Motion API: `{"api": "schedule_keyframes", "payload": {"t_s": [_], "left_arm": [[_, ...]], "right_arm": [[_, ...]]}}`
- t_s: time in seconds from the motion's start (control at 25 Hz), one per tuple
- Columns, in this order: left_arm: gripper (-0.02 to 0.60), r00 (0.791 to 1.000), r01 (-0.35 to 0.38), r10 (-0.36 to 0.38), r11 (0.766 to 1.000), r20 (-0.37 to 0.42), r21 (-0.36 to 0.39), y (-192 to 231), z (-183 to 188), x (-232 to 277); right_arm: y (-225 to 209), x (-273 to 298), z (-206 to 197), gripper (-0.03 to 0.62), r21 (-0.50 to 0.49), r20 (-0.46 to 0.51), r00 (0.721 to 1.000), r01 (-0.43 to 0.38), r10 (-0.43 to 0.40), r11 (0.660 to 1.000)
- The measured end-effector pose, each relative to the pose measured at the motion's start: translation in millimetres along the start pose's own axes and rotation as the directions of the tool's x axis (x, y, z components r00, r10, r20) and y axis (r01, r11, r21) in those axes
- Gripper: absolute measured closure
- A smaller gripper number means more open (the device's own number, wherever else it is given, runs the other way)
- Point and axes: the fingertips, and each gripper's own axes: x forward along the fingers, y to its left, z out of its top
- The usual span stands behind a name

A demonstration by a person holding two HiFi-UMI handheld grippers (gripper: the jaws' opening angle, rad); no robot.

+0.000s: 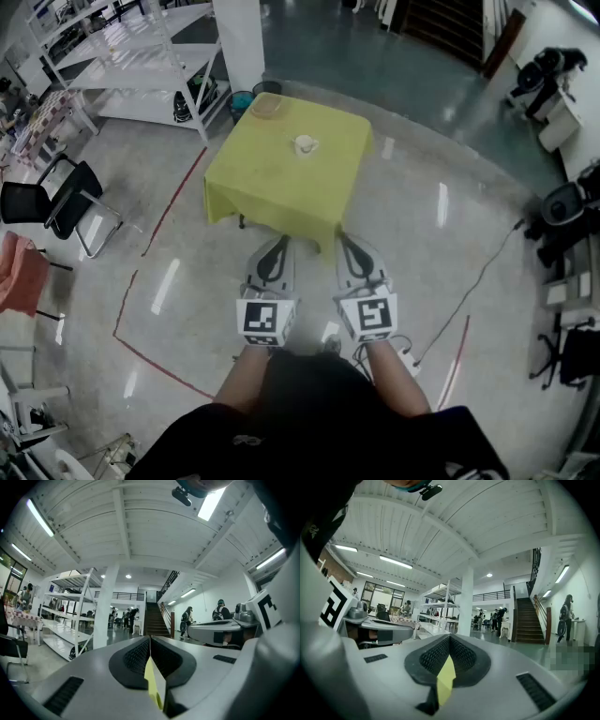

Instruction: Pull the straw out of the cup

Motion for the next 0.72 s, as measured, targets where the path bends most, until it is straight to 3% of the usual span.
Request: {"api": "schedule_keyframes", "payload": {"t_s": [0.4,0.72], "left_arm": [[0.535,0.999,0.043,-0.043,0.999,-0.010,-0.007,21,-6,-24],[0.535,0.996,0.050,-0.053,0.998,-0.069,-0.040,50,-36,-48]], "right_arm": [[28,4,-5,0.579,-0.019,-0.041,0.998,0.048,-0.049,0.999],[55,3,-28,0.577,-0.020,-0.090,0.993,0.071,-0.073,0.997]]}}
